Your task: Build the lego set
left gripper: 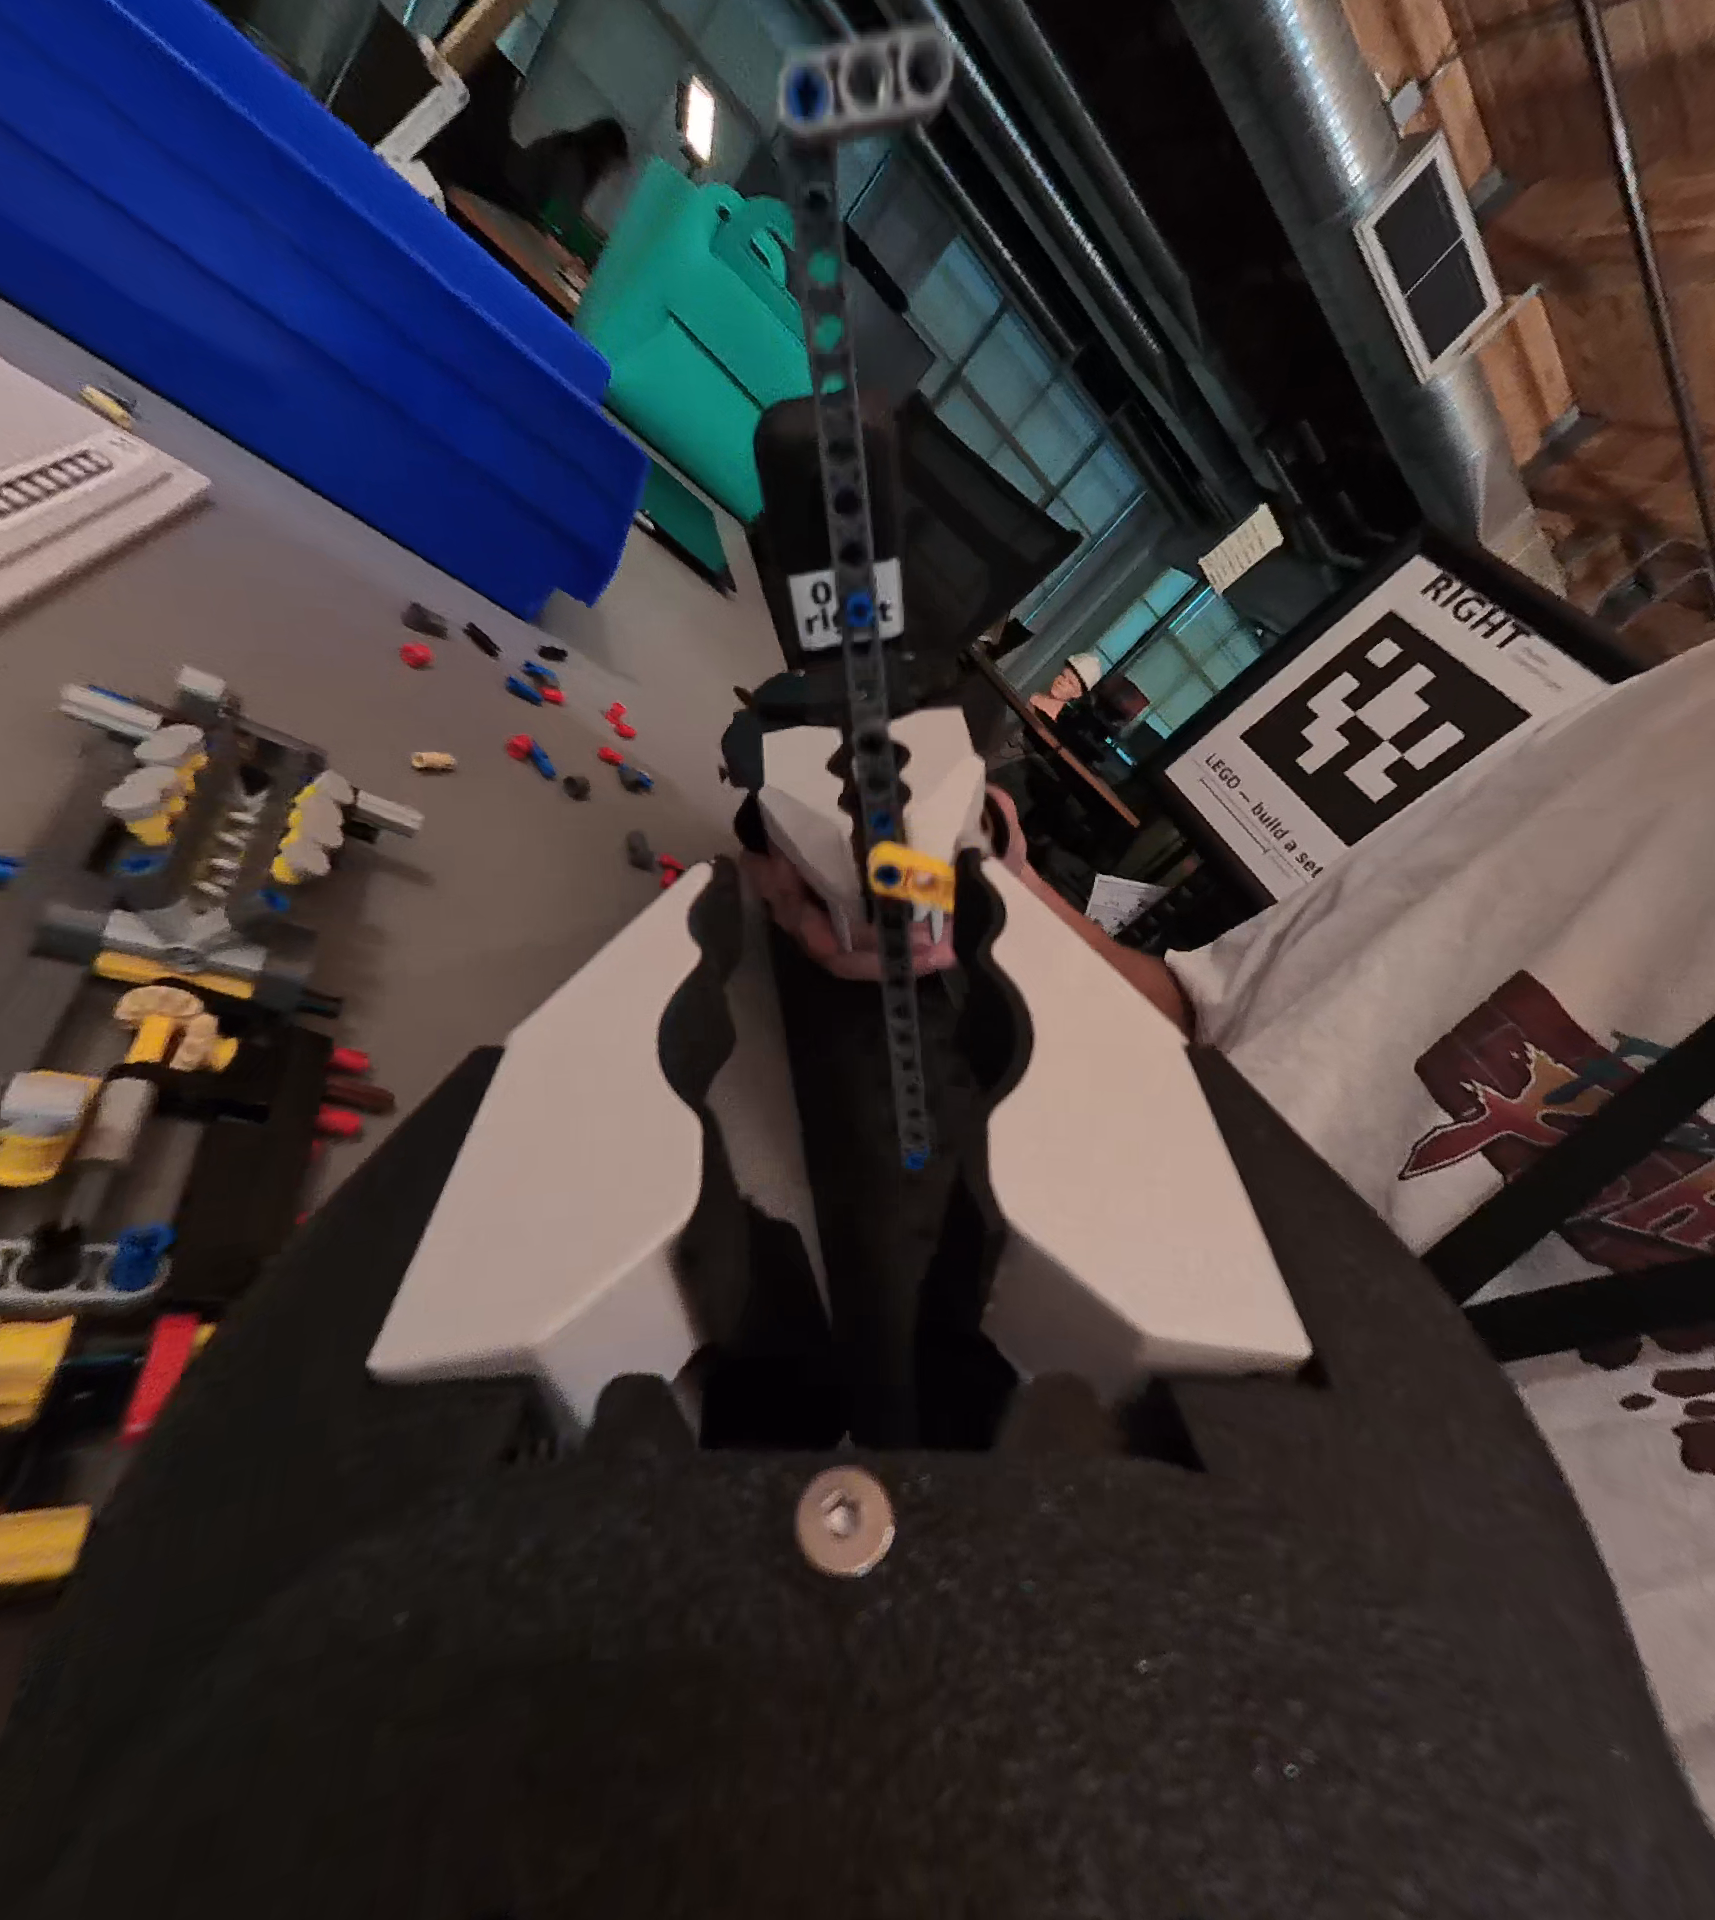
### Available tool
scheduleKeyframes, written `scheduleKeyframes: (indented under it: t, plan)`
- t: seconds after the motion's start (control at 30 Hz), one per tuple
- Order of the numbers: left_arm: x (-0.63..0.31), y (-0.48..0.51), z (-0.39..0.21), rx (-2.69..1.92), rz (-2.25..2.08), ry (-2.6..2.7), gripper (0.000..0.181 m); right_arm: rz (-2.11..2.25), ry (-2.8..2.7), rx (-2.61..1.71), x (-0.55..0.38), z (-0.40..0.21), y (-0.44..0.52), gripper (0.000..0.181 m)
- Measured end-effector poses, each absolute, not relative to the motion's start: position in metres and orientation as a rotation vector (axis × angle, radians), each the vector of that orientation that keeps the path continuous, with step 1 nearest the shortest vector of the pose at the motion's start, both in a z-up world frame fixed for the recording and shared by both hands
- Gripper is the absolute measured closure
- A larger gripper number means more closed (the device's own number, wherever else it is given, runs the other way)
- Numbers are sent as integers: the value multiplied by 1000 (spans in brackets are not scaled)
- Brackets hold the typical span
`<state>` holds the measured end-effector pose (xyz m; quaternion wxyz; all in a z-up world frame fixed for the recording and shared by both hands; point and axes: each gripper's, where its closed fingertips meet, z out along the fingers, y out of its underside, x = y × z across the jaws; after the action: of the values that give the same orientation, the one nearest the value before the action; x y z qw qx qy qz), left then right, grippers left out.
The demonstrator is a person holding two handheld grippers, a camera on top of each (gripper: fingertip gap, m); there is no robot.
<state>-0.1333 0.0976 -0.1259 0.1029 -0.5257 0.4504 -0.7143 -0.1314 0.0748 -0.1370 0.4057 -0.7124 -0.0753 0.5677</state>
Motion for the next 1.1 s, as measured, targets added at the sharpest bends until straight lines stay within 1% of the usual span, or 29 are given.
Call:
scheduleKeyframes:
  t: [0.03, 0.1, 0.17, 0.23, 0.27, 0.43, 0.77, 0.93, 1.1]
  plan:
    - [-132, 97, -123, -1538, -2123, 1327, 140, 1416, -204, -1826, -135, -141, 75, 176]
    - [-126, 94, -122, -1538, -2121, 1338, 142, 1384, -221, -1867, -141, -147, 78, 176]
    - [-121, 89, -120, -1540, -2155, 1352, 152, 1377, -218, -1877, -142, -148, 79, 176]
    - [-116, 87, -126, -1567, -2130, 1370, 170, 1384, -200, -1853, -140, -145, 80, 176]
    - [-115, 87, -127, -1575, -2137, 1358, 175, 1378, -184, -1858, -138, -146, 81, 176]
    - [-116, 93, -123, -1572, -2196, 1308, 175, 1424, -126, -1783, -132, -138, 84, 176]
    - [-122, 92, -126, -1541, -2128, 1377, 174, 1441, -84, -1737, -123, -135, 85, 176]
    - [-123, 90, -129, -1554, -2123, 1408, 174, 1510, -109, -1791, -130, -141, 82, 176]
    - [-126, 89, -132, -1562, -2110, 1432, 174, 1426, -183, -1852, -136, -147, 81, 176]
